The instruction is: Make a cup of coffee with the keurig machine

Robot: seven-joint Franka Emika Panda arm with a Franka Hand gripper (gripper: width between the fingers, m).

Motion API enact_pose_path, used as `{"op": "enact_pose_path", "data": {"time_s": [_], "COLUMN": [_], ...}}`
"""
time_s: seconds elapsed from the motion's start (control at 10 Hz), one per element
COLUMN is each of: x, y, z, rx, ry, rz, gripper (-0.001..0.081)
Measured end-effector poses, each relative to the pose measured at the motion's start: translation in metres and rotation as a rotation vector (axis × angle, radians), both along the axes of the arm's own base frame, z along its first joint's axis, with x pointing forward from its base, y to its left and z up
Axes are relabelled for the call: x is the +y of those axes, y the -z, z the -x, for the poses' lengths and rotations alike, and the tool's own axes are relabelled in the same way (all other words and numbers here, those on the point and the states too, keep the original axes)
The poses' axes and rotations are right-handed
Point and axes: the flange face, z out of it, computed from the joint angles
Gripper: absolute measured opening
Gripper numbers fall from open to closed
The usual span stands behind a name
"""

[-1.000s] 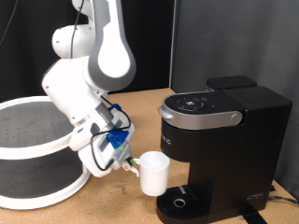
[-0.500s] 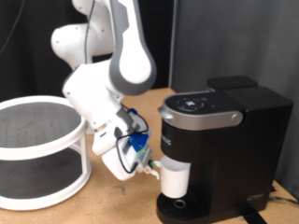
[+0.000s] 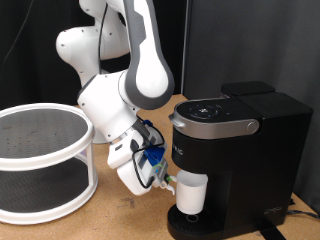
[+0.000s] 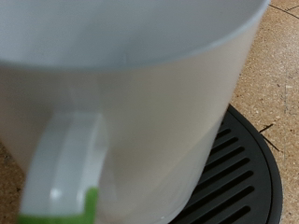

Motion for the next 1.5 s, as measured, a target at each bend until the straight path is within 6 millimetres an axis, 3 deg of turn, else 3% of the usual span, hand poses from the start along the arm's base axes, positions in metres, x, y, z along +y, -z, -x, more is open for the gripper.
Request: {"op": "enact_pose_path", "data": {"time_s": [0.3,0.5,0.6,0.8,0.9,1.0,1.3,1.5], "x": [0.000,-0.001,-0.002,-0.008,-0.015,-0.023,-0.048,-0.052], "y": [0.006,0.007,0.007,0.006,0.005,0.001,-0.018,-0.024], "z": [0.001,0.002,0.002,0.003,0.007,0.011,0.021,0.028], "rx": [-0.002,-0.002,-0.002,-0.003,-0.005,0.002,0.065,0.076], "ry": [0.008,0.012,0.016,0.024,0.023,0.012,-0.005,-0.006], "rz": [0.001,0.000,0.000,0.003,0.010,0.019,-0.002,-0.017], "gripper": [0.0066,0.0322,0.0322,0.0640,0.0640,0.0774,0.0800,0.0800]}}
